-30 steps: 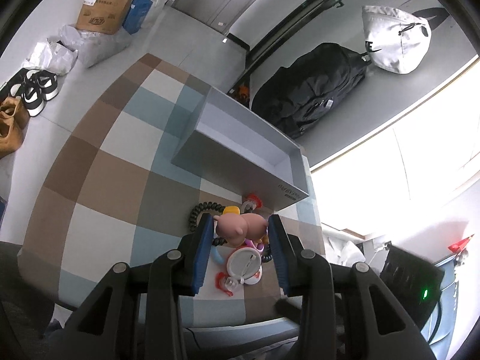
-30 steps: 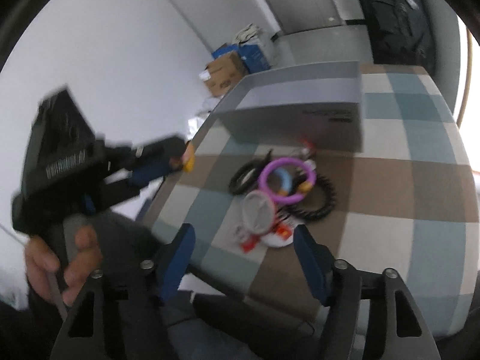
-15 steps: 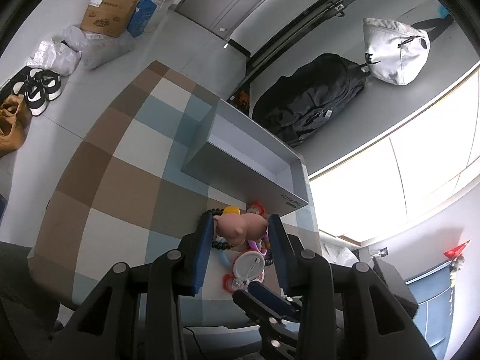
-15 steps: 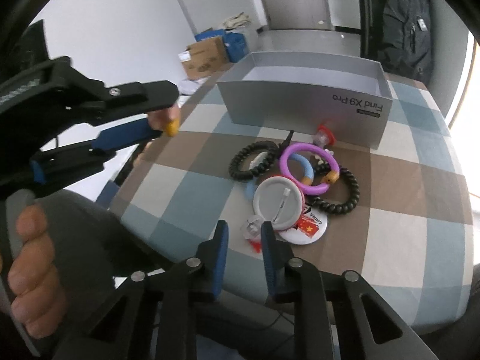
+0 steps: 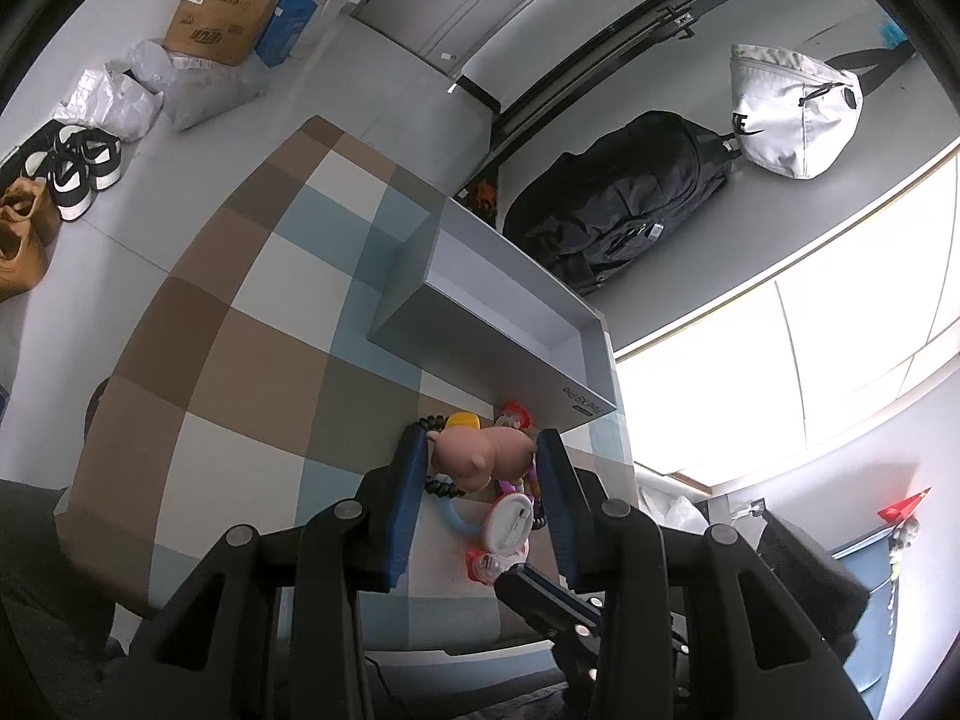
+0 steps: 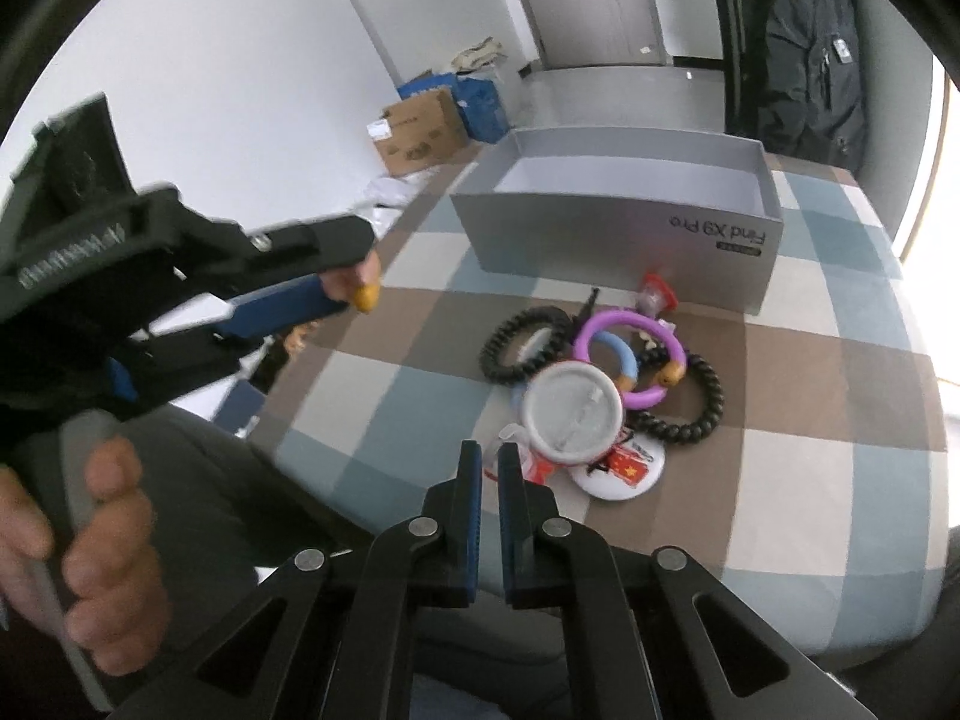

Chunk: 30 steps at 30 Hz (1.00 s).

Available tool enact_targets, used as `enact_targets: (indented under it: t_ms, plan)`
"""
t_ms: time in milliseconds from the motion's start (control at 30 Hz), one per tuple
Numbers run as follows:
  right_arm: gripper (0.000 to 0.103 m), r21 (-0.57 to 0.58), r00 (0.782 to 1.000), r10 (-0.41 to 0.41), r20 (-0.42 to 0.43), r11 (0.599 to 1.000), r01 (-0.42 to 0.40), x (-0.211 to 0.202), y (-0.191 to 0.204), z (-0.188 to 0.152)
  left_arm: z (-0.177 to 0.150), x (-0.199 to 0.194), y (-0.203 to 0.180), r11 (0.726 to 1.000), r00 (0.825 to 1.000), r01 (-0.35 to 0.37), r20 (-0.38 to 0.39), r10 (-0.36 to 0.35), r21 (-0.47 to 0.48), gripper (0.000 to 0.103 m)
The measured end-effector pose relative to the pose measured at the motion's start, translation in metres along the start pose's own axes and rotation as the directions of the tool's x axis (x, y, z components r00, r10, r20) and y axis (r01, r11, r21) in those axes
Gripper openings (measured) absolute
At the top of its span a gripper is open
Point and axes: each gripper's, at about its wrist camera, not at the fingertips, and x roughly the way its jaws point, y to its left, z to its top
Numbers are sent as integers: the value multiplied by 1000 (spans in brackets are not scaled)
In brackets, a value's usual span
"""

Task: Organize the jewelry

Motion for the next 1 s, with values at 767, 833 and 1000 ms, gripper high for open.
enact_targets:
  t_ms: [767,833,1000]
  plan:
    - [4,52,973,166,161,983,-176,-43,-48,68,17,19,-27,996,1000,-25,13,24,90,31]
    - [4,38,971,164,176,984,-173,-45,-57,85,25,24,-36,993,999,-31,13,29,111,31]
    - [4,9,970,153,189,987,-158,-40,-74,120,48,42,-54,987,998,-64,10,63,146,31]
